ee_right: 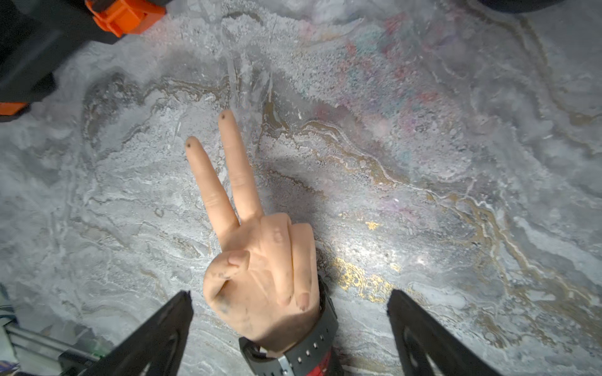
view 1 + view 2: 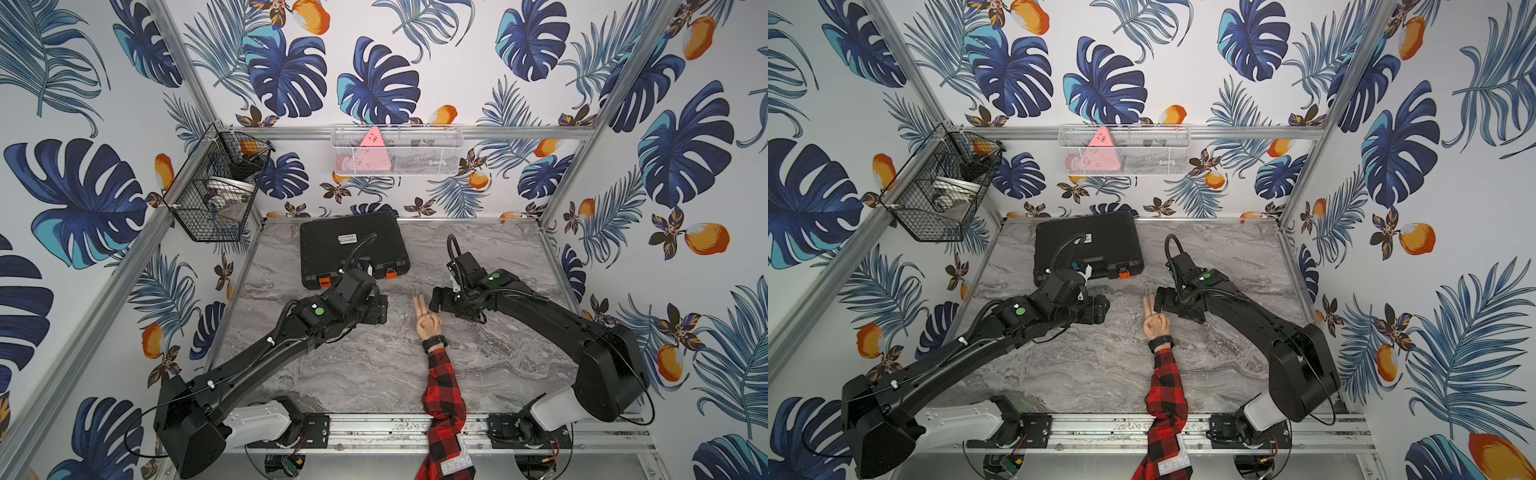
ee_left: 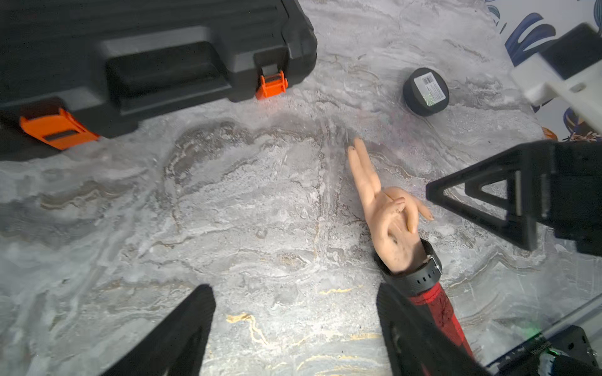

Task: Take off the watch
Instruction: Adjust the hand at the center of the board.

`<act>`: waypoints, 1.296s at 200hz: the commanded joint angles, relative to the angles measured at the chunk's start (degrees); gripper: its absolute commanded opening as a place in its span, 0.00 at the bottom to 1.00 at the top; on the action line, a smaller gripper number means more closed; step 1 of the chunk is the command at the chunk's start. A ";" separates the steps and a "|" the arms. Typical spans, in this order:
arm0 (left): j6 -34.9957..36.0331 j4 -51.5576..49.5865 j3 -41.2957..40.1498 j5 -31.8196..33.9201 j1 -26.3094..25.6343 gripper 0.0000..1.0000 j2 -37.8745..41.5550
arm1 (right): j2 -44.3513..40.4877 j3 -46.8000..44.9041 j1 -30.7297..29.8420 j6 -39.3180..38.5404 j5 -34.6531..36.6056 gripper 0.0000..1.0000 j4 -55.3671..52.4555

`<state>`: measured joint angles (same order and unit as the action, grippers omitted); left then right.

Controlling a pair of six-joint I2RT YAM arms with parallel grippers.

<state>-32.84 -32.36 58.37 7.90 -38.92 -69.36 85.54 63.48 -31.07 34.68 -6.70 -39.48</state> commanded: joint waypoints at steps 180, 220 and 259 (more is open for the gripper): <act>-8.28 11.40 -4.49 -7.47 -6.34 0.82 -6.96 | 6.04 -9.57 -3.91 1.78 -1.62 0.97 4.95; -8.03 11.70 -5.59 -7.54 -6.31 0.82 -6.66 | 8.41 -8.86 -7.83 7.43 1.59 0.91 4.90; -7.93 13.08 -6.70 -8.50 -6.30 0.81 -7.31 | 6.27 -10.11 -11.15 15.97 0.61 0.82 11.14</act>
<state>-41.52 -20.49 52.27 -0.21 -45.19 -76.36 93.21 54.37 -40.80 43.62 -6.94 -30.72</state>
